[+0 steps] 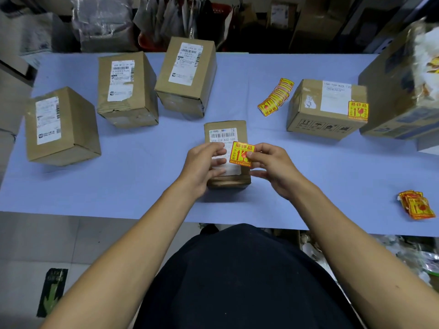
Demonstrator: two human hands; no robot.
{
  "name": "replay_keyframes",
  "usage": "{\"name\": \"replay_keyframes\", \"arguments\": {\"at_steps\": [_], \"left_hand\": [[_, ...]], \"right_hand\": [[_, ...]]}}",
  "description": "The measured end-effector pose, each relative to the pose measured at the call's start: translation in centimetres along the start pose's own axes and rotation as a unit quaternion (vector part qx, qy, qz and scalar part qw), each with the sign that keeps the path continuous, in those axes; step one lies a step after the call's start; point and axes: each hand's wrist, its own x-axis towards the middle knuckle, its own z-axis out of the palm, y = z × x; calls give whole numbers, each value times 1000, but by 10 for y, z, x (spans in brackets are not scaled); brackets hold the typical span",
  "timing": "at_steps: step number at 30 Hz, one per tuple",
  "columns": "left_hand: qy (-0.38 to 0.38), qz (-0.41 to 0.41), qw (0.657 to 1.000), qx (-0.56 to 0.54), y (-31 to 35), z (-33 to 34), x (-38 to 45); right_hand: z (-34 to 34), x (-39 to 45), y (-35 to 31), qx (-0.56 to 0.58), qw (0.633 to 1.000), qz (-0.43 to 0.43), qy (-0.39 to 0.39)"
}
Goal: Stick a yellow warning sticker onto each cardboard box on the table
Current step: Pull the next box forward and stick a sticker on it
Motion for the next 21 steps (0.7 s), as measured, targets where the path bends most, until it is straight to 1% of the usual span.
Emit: {"name": "replay_keyframes", "arguments": {"at_steps": [2, 4, 5, 8, 13, 15, 21], "left_hand": [[-33, 12, 996, 79, -1, -2, -1], [-60, 4, 992, 111, -3, -1, -3], [-62, 4, 991, 121, -4, -1, -4], [-41, 27, 987, 151, -8, 0, 0], [-18, 60, 973, 222, -13, 2, 4], [-6, 64, 964, 257, -16, 1, 8], [3, 90, 930, 357, -24, 2, 14]], "right_hand": [[-4, 0, -1, 4, 999, 47, -26], [-5, 0, 1, -5, 998, 57, -32], [-4, 0, 2, -5, 998, 60, -30], [-2, -1, 5, -16, 998, 56, -7], [4, 1, 12, -37, 995, 61, 74], [3, 0, 15, -43, 994, 64, 83], [0, 0, 21, -114, 988, 66, 80]]}}
